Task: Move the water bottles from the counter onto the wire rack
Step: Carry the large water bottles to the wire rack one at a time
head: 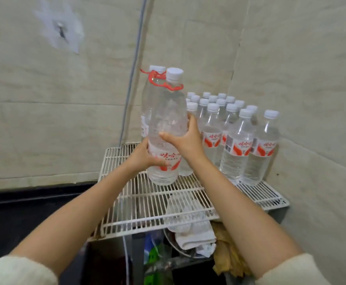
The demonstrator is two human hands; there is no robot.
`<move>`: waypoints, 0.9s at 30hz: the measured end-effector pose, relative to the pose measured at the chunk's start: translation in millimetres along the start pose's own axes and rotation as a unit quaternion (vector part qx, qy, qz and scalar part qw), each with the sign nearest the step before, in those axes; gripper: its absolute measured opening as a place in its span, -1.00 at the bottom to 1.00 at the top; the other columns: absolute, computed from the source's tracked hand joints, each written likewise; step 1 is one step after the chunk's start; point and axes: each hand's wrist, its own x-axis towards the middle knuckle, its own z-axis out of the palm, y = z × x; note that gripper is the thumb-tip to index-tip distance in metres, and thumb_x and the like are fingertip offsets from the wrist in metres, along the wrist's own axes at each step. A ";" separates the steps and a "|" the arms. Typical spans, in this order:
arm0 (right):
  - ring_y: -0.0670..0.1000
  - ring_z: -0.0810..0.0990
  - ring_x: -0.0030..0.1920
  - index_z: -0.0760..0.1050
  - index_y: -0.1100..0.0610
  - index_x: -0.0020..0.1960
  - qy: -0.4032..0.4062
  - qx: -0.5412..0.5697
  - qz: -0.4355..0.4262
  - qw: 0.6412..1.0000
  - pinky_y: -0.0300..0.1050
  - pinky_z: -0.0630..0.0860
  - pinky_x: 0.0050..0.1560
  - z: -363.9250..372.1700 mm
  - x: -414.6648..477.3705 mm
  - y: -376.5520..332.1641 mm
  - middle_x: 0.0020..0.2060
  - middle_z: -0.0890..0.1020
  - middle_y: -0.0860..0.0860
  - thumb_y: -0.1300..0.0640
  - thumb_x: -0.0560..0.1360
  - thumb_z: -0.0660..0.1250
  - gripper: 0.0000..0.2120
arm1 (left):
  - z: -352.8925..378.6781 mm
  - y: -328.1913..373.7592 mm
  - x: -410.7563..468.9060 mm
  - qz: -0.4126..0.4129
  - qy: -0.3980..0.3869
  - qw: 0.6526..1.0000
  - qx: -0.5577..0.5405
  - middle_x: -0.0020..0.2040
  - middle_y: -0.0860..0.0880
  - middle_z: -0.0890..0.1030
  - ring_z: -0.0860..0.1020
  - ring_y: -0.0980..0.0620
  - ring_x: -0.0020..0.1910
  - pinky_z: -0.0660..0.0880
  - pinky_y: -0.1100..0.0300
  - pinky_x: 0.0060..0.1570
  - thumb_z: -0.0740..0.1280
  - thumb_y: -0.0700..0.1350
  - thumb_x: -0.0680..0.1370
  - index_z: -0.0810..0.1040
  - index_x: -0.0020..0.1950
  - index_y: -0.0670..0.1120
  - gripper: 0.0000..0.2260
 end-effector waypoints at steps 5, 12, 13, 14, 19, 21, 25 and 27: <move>0.11 0.27 0.37 0.17 0.06 0.42 0.013 -0.148 0.006 0.989 0.13 0.30 0.35 12.8 22.9 13.2 0.34 0.35 0.07 -0.06 0.29 0.47 -0.18 | -4.9 -7.2 20.1 -0.062 0.006 0.998 0.012 0.02 -0.06 0.65 0.64 -0.03 0.00 0.61 0.06 -0.06 0.59 -0.17 0.21 0.44 0.24 -0.11 -0.36; 0.10 0.10 0.45 0.03 0.09 0.49 0.013 -0.187 -0.010 0.982 0.04 0.16 0.44 15.5 19.1 24.6 0.43 0.19 0.09 -0.03 0.38 0.42 -0.16 | -4.1 1.2 18.8 -0.098 -0.027 0.994 0.032 -0.10 -0.06 0.66 0.66 0.00 -0.10 0.59 0.09 -0.18 0.55 -0.17 0.29 0.45 0.22 -0.18 -0.45; 0.10 0.11 0.45 0.02 0.09 0.49 0.010 -0.190 -0.012 0.982 0.04 0.17 0.43 14.8 19.6 24.9 0.43 0.19 0.09 -0.04 0.38 0.42 -0.16 | -4.7 1.4 17.3 -0.105 -0.022 0.994 0.034 -0.03 -0.09 0.66 0.65 -0.04 -0.04 0.60 -0.01 -0.08 0.59 -0.09 0.24 0.42 0.25 -0.16 -0.35; 0.10 0.11 0.44 0.02 0.09 0.49 0.008 -0.197 -0.013 0.980 0.05 0.18 0.43 14.5 20.2 25.1 0.43 0.19 0.09 -0.06 0.38 0.41 -0.16 | -5.7 0.1 17.2 -0.110 -0.017 0.993 0.034 0.02 -0.11 0.65 0.65 -0.07 0.01 0.58 -0.09 0.00 0.61 -0.02 0.18 0.40 0.27 -0.13 -0.26; 0.11 0.11 0.46 -0.02 0.11 0.50 -0.016 -0.245 -0.029 0.969 0.04 0.21 0.42 10.1 19.6 22.8 0.46 0.16 0.09 -0.13 0.40 0.38 -0.13 | -0.1 0.5 7.3 -0.114 0.025 0.992 0.054 0.13 -0.07 0.61 0.60 -0.04 0.10 0.52 -0.10 0.16 0.58 0.01 0.23 0.34 0.33 -0.05 -0.26; 0.10 0.14 0.45 -0.03 0.12 0.50 -0.035 -0.256 -0.045 0.965 0.03 0.24 0.39 3.5 15.8 22.7 0.46 0.17 0.10 -0.11 0.40 0.39 -0.13 | 8.3 9.7 -4.3 -0.108 0.064 0.989 0.072 0.19 -0.05 0.57 0.56 0.01 0.12 0.49 -0.01 0.21 0.53 -0.08 0.31 0.32 0.36 -0.06 -0.32; 0.06 0.19 0.43 0.00 0.10 0.50 -0.055 -0.217 -0.056 0.973 -0.09 0.24 0.35 -15.5 -8.9 33.7 0.43 0.20 0.09 -0.02 0.42 0.40 -0.18 | 19.7 22.9 -34.3 -0.053 0.129 0.975 0.174 0.25 0.08 0.43 0.41 0.11 0.23 0.37 0.11 0.23 0.43 -0.10 0.44 0.25 0.43 -0.06 -0.38; 0.05 0.21 0.41 0.09 0.09 0.48 -0.057 -0.194 -0.051 0.978 -0.11 0.21 0.35 -22.2 -25.8 42.5 0.41 0.24 0.08 -0.01 0.42 0.40 -0.23 | 19.7 19.5 -51.3 -0.040 0.148 0.955 0.256 0.40 0.01 0.37 0.34 0.02 0.38 0.30 0.04 0.36 0.40 -0.05 0.47 0.22 0.46 -0.07 -0.38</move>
